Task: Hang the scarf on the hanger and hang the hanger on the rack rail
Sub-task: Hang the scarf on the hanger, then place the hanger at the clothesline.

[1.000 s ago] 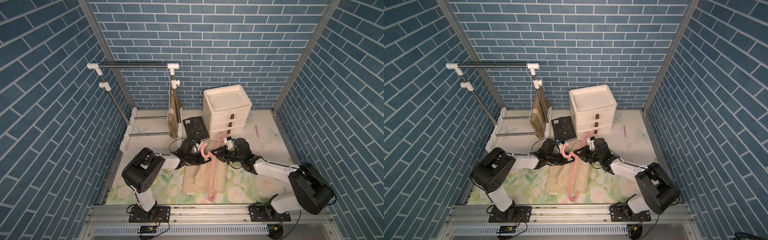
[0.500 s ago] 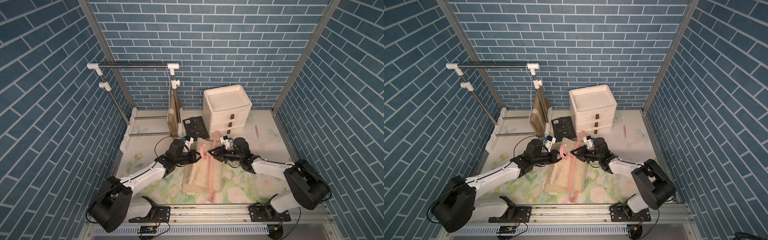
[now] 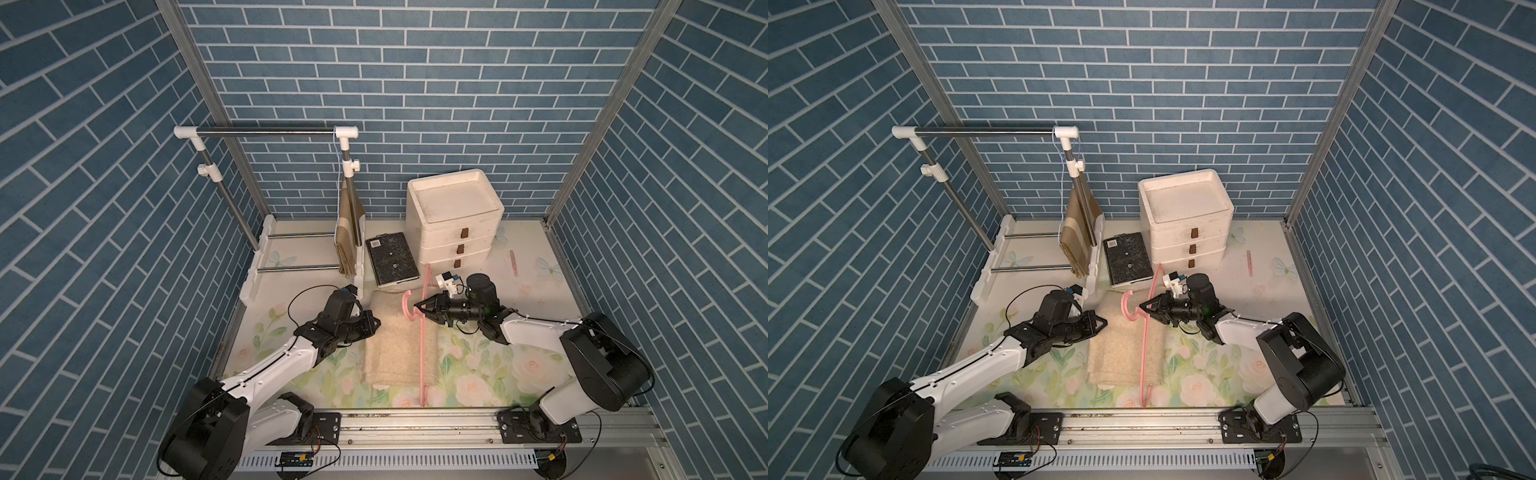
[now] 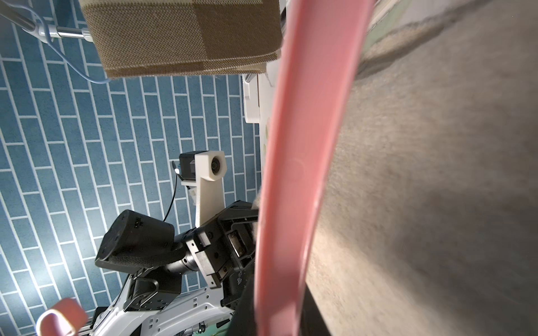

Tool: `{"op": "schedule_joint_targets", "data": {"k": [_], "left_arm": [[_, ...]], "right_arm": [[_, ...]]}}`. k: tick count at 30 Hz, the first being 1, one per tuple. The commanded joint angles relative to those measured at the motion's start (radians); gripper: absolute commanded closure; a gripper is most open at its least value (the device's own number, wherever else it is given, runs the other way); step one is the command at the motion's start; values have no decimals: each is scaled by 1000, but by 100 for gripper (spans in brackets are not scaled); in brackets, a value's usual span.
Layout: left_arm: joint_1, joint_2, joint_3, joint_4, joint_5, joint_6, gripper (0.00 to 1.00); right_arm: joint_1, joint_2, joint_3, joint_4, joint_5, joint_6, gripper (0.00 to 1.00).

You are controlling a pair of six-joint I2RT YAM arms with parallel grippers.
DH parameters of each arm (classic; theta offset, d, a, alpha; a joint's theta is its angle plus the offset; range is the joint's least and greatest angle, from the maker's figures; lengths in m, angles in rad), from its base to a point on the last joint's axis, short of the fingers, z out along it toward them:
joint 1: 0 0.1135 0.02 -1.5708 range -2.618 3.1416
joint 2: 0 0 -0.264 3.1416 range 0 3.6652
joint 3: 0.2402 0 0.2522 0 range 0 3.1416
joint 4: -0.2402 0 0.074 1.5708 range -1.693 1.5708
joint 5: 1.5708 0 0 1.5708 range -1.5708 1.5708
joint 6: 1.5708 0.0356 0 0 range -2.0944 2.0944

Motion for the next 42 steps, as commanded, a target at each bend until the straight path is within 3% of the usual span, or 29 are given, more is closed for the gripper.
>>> {"op": "schedule_joint_targets", "data": {"k": [1,8,14,18,22,25,35,39,42], "left_arm": [[13,61,-19,52,-45,28,96],[16,154,-42,107,-110,37,94],[23,175,-37,81,-137,71,84],[26,109,8,-1,-167,138,72],[27,-2,54,-77,-163,181,51],[27,-85,88,-136,-134,199,44],[-9,-257,287,-130,101,237,34],[-96,-239,405,-133,85,251,30],[-200,-161,526,-191,-16,297,29]], "right_arm": [[-33,-20,-2,-27,-22,-48,100],[-60,-44,-5,-78,-57,-82,100],[-64,-71,19,-88,-71,-75,100],[-63,-102,42,-128,-55,-76,100],[-63,-141,47,-133,-30,-46,100],[-63,-181,48,-129,-9,-7,100],[-120,-372,133,-258,208,96,100],[-127,-428,166,-287,333,117,100],[-127,-450,167,-275,396,143,100]]}}
